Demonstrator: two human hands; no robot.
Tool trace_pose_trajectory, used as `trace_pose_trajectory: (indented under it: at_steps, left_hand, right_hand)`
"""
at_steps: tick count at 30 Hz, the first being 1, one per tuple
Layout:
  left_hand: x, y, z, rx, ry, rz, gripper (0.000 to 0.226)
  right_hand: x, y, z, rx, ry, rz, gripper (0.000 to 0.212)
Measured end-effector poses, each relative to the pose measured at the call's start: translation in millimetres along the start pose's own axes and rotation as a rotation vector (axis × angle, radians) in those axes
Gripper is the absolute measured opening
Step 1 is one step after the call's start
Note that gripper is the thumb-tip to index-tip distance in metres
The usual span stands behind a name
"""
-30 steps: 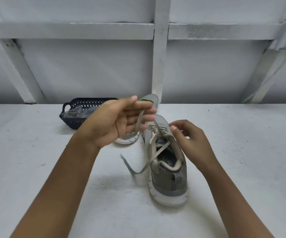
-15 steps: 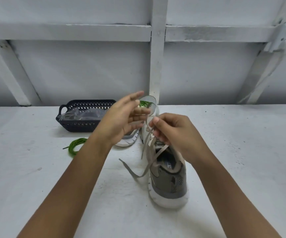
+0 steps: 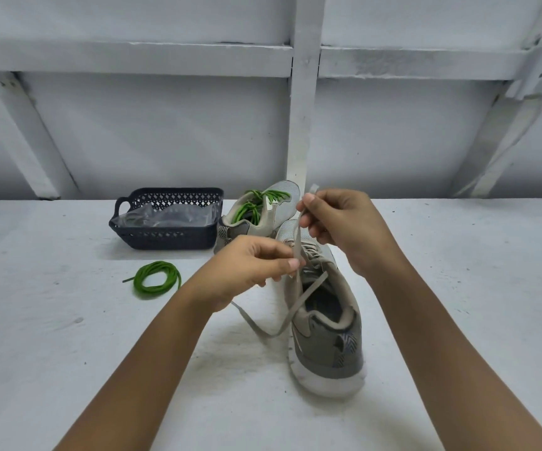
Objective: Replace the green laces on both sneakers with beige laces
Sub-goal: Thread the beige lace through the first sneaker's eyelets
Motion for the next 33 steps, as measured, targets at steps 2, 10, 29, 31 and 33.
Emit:
trace_pose_trajectory:
  at_steps: [2,10,29,31,33]
  left_hand:
    - [0.0,2.9,1.5,-0.033,-0.004,0.013,0.004]
    - [1.9,19.9,10.5,-0.103,-0.32,0.017,0.017]
    - [5.6,31.6,-9.9,-0.119,-0.484,-0.043,0.019]
    - [5.4,33.4,-11.6,-0.152,-0.496,-0.037,0.019]
    - [6.4,35.1,-12.3,-0.137,-0.515,-0.04,0.019]
  right_hand:
    - [-0.8,-1.7,-1.5,0.012,0.008,-0.015,0.026]
    - [-27.4,-23.0,1.7,-0.699,0.001,0.05,0.017]
    - [-26.9,-59.8,-0.8,-0.671,0.073,-0.019,0.012]
    - [-26.2,-60.5,-0.6,-0.672,0.071,-0.013,0.012]
    - [-25.9,-60.9,-0.7,-0.666,0.071,-0.018,0.012]
Point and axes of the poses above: each hand's wrist, its own x-axis towards the middle knuckle, its own z-axis out of the back of the hand, y = z × x, the point moved 5 cm from there along x, towards the middle knuckle, and after that the axes turned 3 degrees about -y, right-handed, at the moved point
